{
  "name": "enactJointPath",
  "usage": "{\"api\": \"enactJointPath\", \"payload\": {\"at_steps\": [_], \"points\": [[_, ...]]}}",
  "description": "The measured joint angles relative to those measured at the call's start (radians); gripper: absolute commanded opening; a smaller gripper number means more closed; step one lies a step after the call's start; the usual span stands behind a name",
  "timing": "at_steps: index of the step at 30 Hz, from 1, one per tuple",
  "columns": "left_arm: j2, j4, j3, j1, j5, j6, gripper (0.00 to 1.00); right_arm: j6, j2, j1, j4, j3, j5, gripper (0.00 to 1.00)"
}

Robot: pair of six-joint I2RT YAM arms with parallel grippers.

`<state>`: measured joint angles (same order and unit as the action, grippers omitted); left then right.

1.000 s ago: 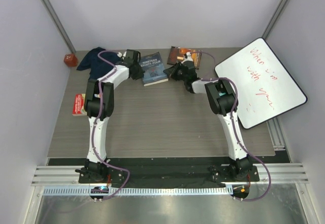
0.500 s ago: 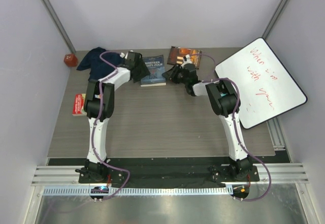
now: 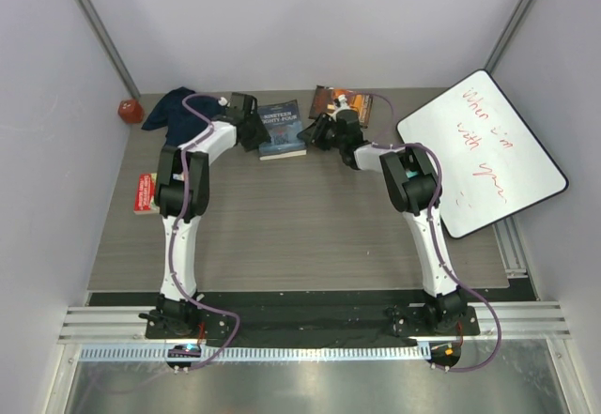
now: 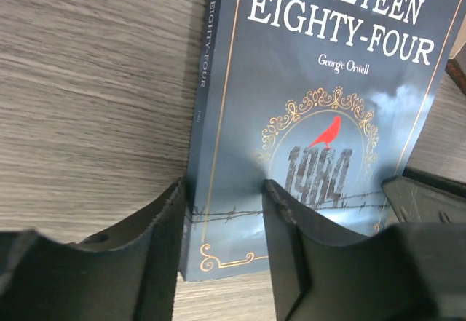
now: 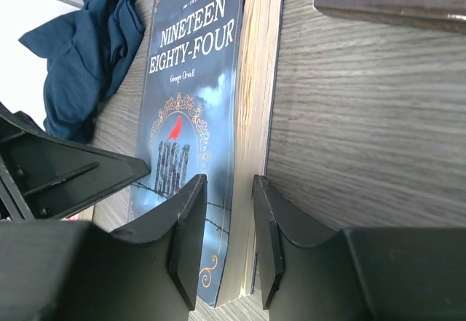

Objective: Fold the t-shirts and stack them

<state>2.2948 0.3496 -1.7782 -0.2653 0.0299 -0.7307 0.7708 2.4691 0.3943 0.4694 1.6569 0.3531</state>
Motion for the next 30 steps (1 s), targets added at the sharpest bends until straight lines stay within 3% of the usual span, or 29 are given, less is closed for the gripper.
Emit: {"api": "enactJointPath", "payload": {"at_steps": [3, 7, 9, 22, 26, 30], "points": [[0.004, -0.001, 0.002, 0.021, 0.05, -0.011, 0.41, 0.01, 0.01, -0.005, -0.005, 0.015, 0.013, 0.38], [-0.002, -0.041, 0.031, 0.05, 0.134, -0.047, 0.49, 0.02, 0.015, -0.008, -0.017, 0.027, 0.032, 0.38], [0.0, -0.053, 0.031, 0.06, 0.177, -0.055, 0.45, 0.031, 0.019, -0.013, -0.014, 0.031, 0.047, 0.38], [0.066, -0.242, 0.045, 0.103, 0.456, -0.172, 0.48, 0.165, 0.053, -0.081, 0.114, 0.003, 0.149, 0.38], [0.141, -0.399, 0.047, 0.08, 0.671, -0.283, 0.46, 0.212, 0.072, -0.07, 0.139, 0.01, 0.238, 0.38], [0.154, -0.411, 0.055, 0.08, 0.74, -0.319, 0.4, 0.229, 0.087, -0.076, 0.14, 0.031, 0.266, 0.38]]}}
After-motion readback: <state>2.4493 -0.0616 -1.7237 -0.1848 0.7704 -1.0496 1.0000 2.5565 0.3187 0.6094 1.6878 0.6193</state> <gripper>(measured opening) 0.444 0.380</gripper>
